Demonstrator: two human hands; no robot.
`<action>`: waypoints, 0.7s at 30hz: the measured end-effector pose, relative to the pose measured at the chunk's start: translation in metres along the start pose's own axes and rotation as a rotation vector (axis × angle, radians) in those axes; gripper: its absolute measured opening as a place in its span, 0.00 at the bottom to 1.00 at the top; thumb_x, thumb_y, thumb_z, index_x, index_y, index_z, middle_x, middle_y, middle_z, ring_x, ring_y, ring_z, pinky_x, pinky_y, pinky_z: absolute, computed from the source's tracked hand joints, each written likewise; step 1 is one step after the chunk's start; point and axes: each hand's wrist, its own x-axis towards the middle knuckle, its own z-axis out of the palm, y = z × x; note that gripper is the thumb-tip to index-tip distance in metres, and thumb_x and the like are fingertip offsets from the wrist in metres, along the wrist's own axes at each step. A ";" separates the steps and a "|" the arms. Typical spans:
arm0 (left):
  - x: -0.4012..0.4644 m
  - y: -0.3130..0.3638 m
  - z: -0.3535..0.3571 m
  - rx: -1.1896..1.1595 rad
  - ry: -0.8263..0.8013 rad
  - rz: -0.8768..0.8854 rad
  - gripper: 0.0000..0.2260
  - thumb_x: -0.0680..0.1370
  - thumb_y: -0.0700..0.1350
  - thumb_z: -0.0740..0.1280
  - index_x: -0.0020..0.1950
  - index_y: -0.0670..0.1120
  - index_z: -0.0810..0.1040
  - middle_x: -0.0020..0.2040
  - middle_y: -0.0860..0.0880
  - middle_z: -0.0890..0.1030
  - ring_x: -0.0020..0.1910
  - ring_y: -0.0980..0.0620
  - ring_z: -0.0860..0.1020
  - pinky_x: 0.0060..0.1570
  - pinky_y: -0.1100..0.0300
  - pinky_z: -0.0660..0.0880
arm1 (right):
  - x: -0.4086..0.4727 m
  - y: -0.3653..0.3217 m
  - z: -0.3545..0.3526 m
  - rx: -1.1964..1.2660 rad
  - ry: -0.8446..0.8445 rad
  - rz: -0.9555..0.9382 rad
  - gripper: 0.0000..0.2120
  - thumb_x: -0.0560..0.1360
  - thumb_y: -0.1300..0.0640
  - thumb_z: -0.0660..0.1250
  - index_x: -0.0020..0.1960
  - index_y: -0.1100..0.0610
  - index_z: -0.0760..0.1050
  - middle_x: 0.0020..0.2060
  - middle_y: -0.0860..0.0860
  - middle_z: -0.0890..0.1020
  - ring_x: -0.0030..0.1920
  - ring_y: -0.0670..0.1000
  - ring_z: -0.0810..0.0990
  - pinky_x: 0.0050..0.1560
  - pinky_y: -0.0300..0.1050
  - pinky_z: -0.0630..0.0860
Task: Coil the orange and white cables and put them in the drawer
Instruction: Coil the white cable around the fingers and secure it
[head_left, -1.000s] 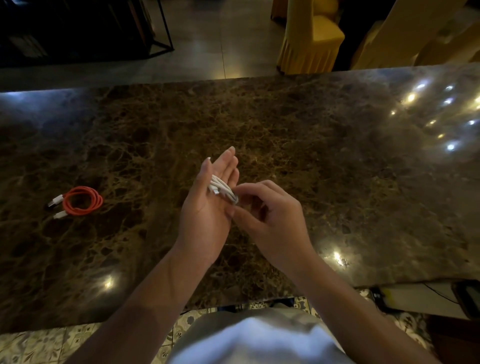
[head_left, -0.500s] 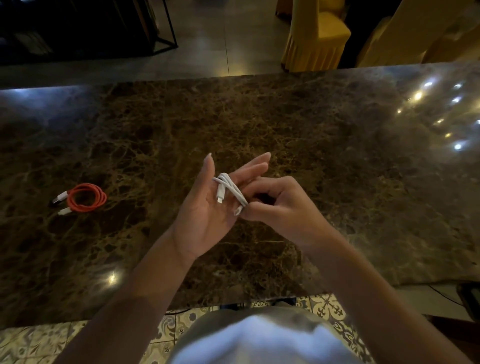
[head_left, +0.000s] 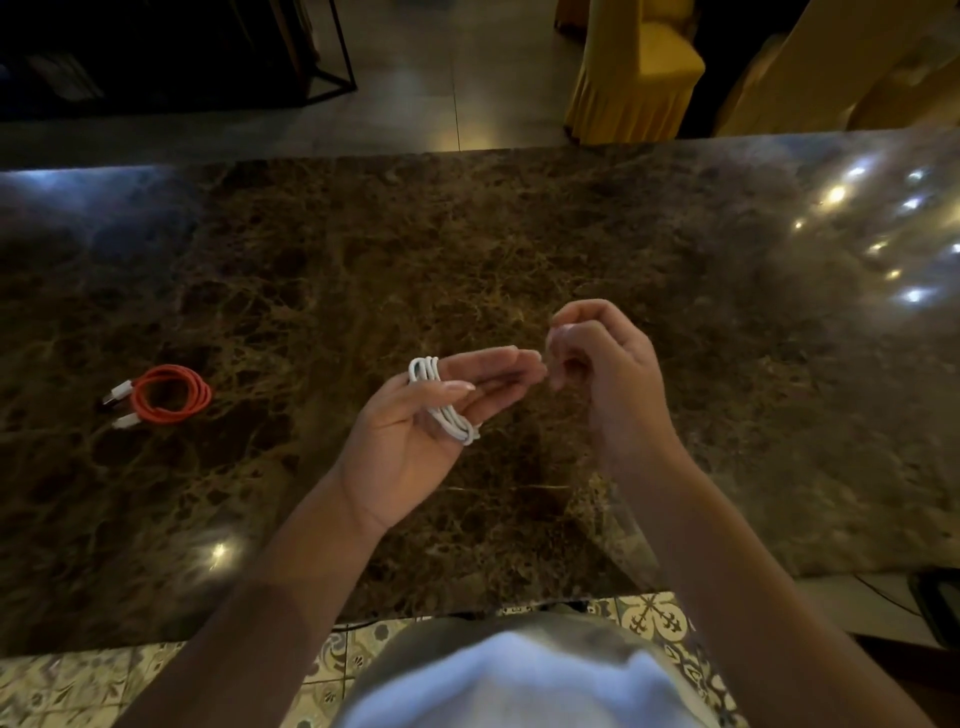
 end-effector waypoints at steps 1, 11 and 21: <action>-0.001 0.000 0.000 -0.010 -0.009 -0.013 0.20 0.76 0.41 0.70 0.64 0.33 0.81 0.65 0.34 0.82 0.69 0.36 0.78 0.69 0.50 0.75 | 0.004 0.002 0.000 -0.025 -0.007 0.039 0.07 0.73 0.58 0.66 0.49 0.58 0.80 0.38 0.55 0.81 0.38 0.53 0.77 0.40 0.49 0.74; -0.008 -0.011 0.003 -0.151 -0.188 -0.152 0.25 0.84 0.56 0.63 0.51 0.34 0.83 0.59 0.34 0.84 0.66 0.34 0.80 0.64 0.49 0.78 | 0.006 0.018 0.011 -0.069 -0.638 0.331 0.15 0.83 0.56 0.63 0.59 0.67 0.79 0.46 0.58 0.83 0.47 0.54 0.82 0.48 0.45 0.79; -0.007 -0.015 -0.004 -0.109 -0.019 -0.354 0.40 0.82 0.66 0.48 0.31 0.40 0.83 0.37 0.38 0.85 0.44 0.39 0.87 0.49 0.54 0.83 | -0.009 0.022 0.007 -0.070 -0.727 0.279 0.12 0.82 0.53 0.62 0.55 0.63 0.73 0.28 0.51 0.81 0.23 0.44 0.76 0.29 0.35 0.74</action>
